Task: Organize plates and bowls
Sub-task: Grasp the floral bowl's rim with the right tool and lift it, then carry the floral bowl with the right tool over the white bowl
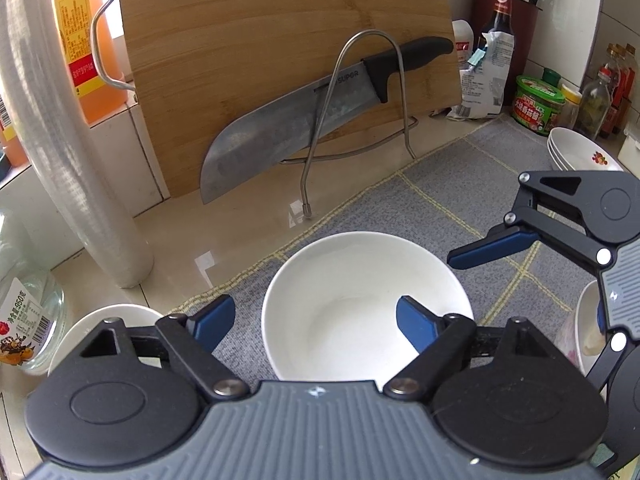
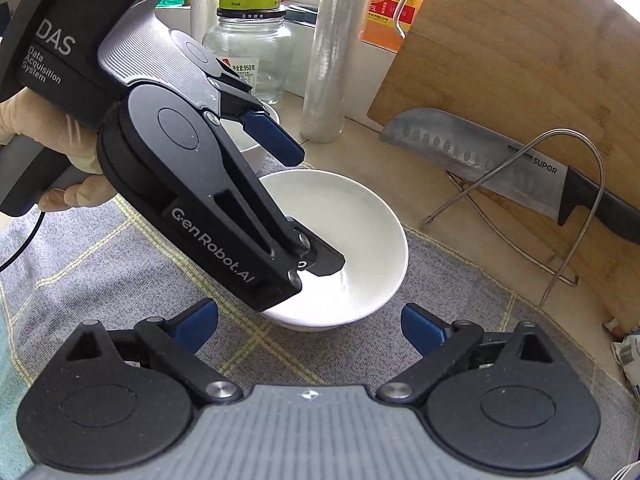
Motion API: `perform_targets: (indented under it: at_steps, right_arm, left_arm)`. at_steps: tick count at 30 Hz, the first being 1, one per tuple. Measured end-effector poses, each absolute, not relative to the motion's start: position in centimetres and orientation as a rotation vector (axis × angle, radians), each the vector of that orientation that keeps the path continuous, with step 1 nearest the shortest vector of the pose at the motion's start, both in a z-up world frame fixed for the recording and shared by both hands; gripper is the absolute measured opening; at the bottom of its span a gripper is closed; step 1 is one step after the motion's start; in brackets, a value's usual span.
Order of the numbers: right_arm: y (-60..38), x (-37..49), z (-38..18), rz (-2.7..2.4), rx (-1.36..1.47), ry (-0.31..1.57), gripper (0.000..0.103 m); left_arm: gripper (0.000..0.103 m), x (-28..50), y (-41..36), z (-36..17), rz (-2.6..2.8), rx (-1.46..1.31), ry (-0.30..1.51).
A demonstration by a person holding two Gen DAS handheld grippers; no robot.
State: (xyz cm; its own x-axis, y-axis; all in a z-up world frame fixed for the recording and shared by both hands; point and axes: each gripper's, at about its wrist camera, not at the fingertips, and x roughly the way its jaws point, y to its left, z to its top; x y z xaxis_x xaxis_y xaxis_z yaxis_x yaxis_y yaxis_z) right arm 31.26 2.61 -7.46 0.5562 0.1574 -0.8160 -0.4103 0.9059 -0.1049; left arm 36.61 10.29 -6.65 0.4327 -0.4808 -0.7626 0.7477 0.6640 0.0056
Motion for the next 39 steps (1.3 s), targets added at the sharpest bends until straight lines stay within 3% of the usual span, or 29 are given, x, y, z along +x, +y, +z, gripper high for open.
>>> perform_targets:
  at_steps: [1,3,15,39]
  right_arm:
    - [2.61,31.31,-7.47,0.341,-0.299,0.924,0.1]
    - [2.58,31.35,-7.44,0.34,-0.297,0.924,0.098]
    - [2.6,31.56,-7.27,0.343,-0.292,0.922,0.088]
    - [2.5,31.61,-6.98,0.323,-0.296,0.915,0.085]
  left_arm:
    - [0.075,36.64,10.2,-6.74,-0.792,0.373,0.817]
    - [0.072,36.7,10.02,-6.98,-0.797,0.379,0.827]
    - [0.066,36.7,9.96,-6.96,-0.826,0.372,0.831]
    - [0.066,37.46,10.26,-6.71,-0.859,0.352,0.872]
